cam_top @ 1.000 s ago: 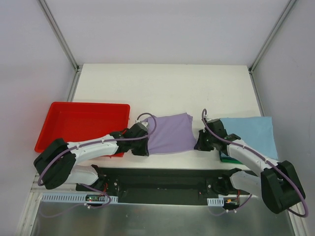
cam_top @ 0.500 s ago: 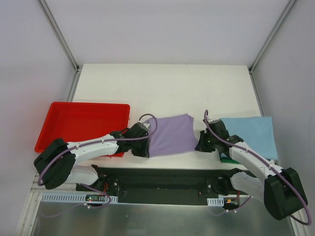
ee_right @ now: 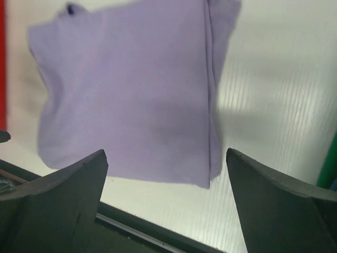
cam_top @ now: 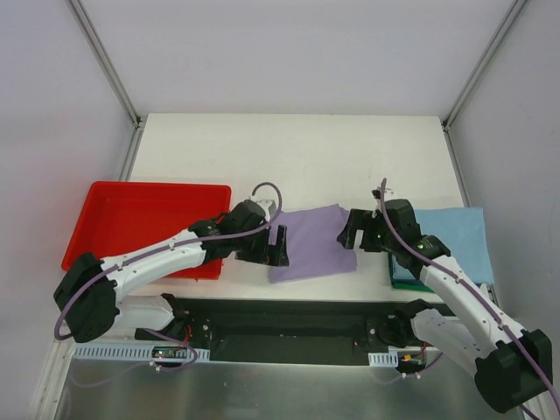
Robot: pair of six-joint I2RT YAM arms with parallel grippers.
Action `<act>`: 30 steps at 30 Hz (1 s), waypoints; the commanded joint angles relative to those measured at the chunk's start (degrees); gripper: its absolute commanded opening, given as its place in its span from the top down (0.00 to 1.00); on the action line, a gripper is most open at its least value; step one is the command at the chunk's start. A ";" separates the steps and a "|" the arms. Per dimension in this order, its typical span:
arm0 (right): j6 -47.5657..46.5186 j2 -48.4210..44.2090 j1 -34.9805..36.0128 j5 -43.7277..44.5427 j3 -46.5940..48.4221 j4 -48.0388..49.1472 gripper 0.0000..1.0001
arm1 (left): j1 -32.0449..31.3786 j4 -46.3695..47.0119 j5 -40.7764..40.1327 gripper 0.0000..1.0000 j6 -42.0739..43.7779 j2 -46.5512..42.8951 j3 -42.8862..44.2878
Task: Fold and stack the t-shirts
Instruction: Smooth out wrinkles on the folded tshirt
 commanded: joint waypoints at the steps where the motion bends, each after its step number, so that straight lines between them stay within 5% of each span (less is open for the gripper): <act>1: 1.35 -1.06 -0.17 3.86 5.71 3.20 0.04 | 0.54 0.07 -4.67 0.01 0.74 -0.61 10.01; 9: 4.68 14.39 -0.60 -0.53 13.79 12.18 0.04 | 5.98 2.70 -3.12 0.01 1.53 16.25 22.51; 14: 9.35 25.29 -1.04 -5.08 15.74 20.59 0.04 | 9.32 6.47 2.60 0.01 1.97 25.05 23.75; 18: 12.52 33.91 -1.92 -9.32 15.48 27.73 0.04 | 11.52 7.72 -0.28 0.01 1.71 29.45 22.26; 30: 3.57 38.42 -2.28 -5.36 18.20 20.02 0.04 | 13.90 10.09 6.21 0.01 1.79 32.28 21.54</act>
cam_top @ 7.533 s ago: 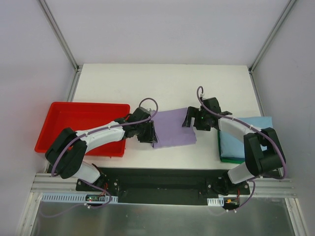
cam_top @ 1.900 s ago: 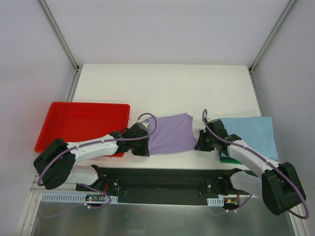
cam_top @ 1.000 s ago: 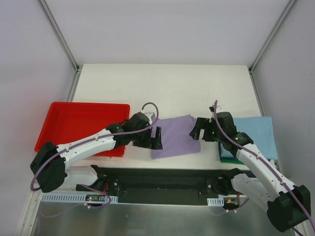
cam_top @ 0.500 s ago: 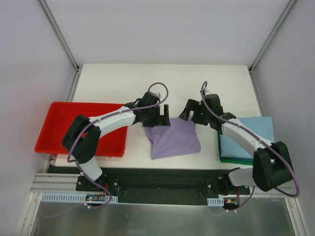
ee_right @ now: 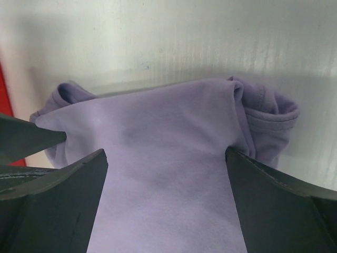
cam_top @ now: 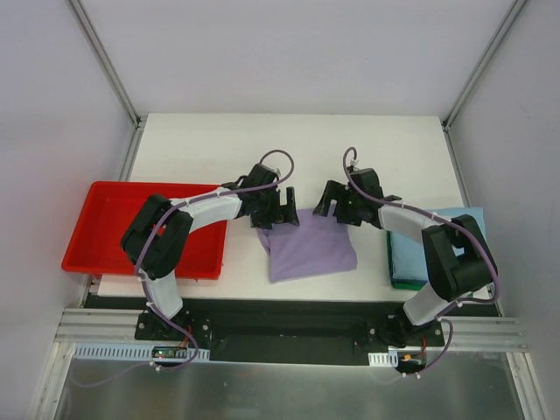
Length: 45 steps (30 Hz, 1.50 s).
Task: Fold and stack the t-shirts
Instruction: Smooth out wrinkles on the folded tshirt, then put the neatly folded tshirt into the corner of the board with the right arm
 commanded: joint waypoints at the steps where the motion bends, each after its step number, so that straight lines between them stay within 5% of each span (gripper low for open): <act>1: -6.66 -3.33 0.00 0.73 3.42 -4.19 0.04 | 0.28 -0.16 2.93 0.01 1.92 -0.16 1.46; 10: -16.52 -17.41 1.58 11.28 -0.52 -15.00 0.04 | -1.82 -0.16 -1.28 0.01 2.54 -14.92 -4.85; 30: -13.71 0.51 6.85 15.50 3.16 -20.10 0.06 | -1.83 -2.18 -11.38 0.01 -2.12 -31.63 -22.00; 40: -8.18 5.61 13.79 18.66 2.99 -20.72 0.41 | -1.74 -4.99 -17.01 0.01 -2.91 -36.82 -24.20; 45: -8.34 4.31 15.47 19.63 0.09 -15.46 0.96 | -1.74 -6.84 -19.47 0.01 -2.82 -39.28 -24.81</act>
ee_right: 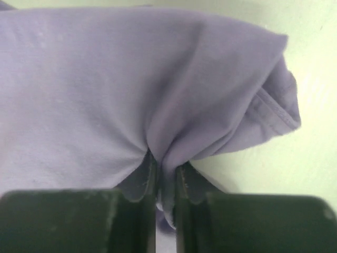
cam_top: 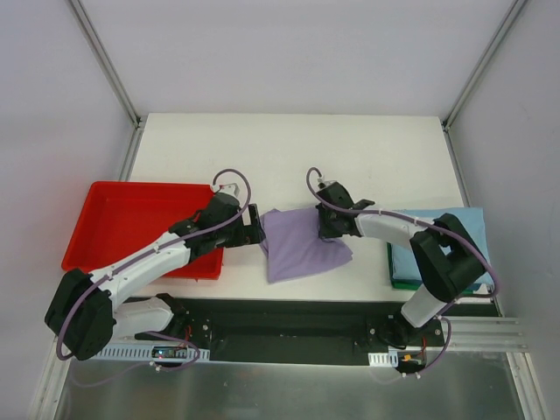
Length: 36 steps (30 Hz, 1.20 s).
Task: Fold and stack the t-shirts
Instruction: Put the neatly folded tshirt into the corner of the board with the right arm
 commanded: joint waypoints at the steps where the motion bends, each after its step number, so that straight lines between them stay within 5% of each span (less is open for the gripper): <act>1: 0.22 0.44 1.37 2.21 -4.39 0.44 1.00 | -0.12 -2.71 -4.85 0.01 -0.44 -3.41 -0.84; 13: -15.68 -20.66 -0.38 14.87 2.98 -12.19 1.00 | -0.03 -5.09 -9.43 0.01 -0.53 -10.54 0.48; 22: -23.07 -21.38 -4.25 21.37 19.15 -39.34 1.00 | -0.03 -5.17 -11.27 0.01 2.37 -11.42 4.08; 36: -32.04 -26.04 -13.91 14.26 39.54 -56.59 1.00 | 1.11 -5.26 -12.06 0.01 4.84 -12.38 6.63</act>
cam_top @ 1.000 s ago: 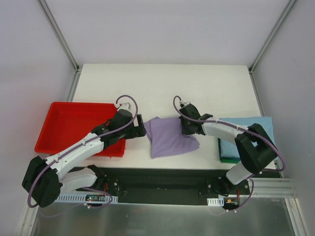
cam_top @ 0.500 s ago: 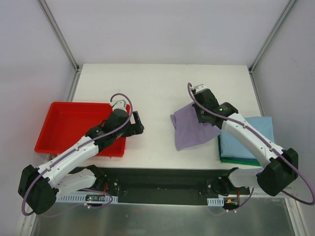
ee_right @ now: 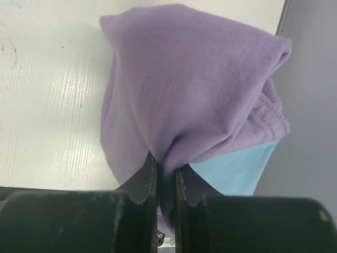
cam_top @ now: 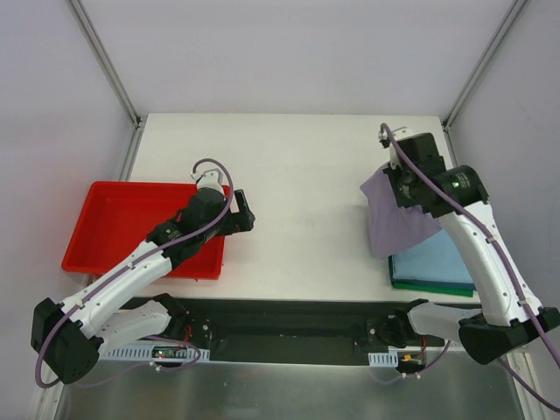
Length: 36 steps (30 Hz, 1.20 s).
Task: Fold and stack the t-shirts
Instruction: Put the neatly folded tshirt into the corner of the board with the right arm
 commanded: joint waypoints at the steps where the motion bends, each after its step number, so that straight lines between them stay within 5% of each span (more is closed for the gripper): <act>1: -4.39 -0.68 -3.56 -2.48 8.18 -8.79 0.99 | 0.78 -0.39 -1.20 0.01 1.51 -1.32 2.65; 16: -11.42 2.23 -17.18 -1.26 25.25 -21.46 1.00 | 1.05 -0.39 -1.64 0.01 2.92 -1.85 1.60; 36: -8.62 -3.13 -21.32 -13.12 6.09 -16.28 1.00 | 1.40 -0.39 -2.87 0.01 2.30 -0.44 1.07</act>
